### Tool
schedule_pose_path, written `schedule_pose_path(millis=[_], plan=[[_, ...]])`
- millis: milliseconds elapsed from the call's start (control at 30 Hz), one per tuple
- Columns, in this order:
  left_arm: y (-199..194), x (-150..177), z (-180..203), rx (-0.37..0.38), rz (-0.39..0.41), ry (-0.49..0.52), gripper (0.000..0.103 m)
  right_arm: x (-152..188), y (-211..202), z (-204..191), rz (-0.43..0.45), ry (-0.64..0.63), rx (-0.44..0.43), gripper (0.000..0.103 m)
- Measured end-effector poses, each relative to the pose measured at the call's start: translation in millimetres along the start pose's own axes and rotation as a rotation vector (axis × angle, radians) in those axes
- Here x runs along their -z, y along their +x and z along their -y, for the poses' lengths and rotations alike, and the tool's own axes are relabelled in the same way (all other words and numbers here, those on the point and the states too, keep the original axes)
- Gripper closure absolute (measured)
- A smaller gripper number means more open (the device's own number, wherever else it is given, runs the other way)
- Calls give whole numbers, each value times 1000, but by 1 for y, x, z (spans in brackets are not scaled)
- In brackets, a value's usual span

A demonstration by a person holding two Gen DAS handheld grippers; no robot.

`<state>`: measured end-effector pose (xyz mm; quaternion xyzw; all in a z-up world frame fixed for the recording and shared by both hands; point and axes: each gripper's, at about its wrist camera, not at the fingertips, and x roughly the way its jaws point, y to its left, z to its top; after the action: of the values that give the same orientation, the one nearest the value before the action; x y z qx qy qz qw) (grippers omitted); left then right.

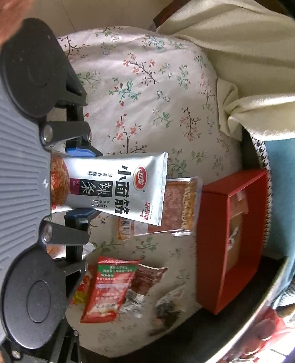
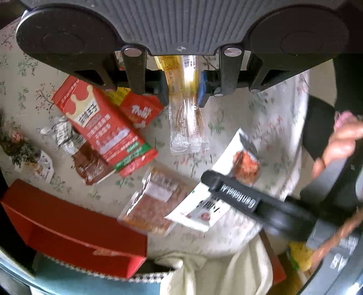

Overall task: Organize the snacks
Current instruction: 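Carry the white pouch and the stick snack with both tools over the red box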

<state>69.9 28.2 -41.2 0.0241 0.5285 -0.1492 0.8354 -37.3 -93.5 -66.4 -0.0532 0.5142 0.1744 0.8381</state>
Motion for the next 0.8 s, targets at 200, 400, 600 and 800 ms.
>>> schedule_pose_path(millis=[200,400,600,800], plan=[[-9,-3,-9,36,30,-60,67,-12,-27,14,120,85,-10,69],[-14,-16,-5,74,69,-83,67,-29,-43,37,219,173,1,69],[-16,-41,2,96,114,-96,67,-54,-48,54,288,219,23,69],[-8,-68,15,92,152,-75,67,-79,-49,79,334,262,50,69]])
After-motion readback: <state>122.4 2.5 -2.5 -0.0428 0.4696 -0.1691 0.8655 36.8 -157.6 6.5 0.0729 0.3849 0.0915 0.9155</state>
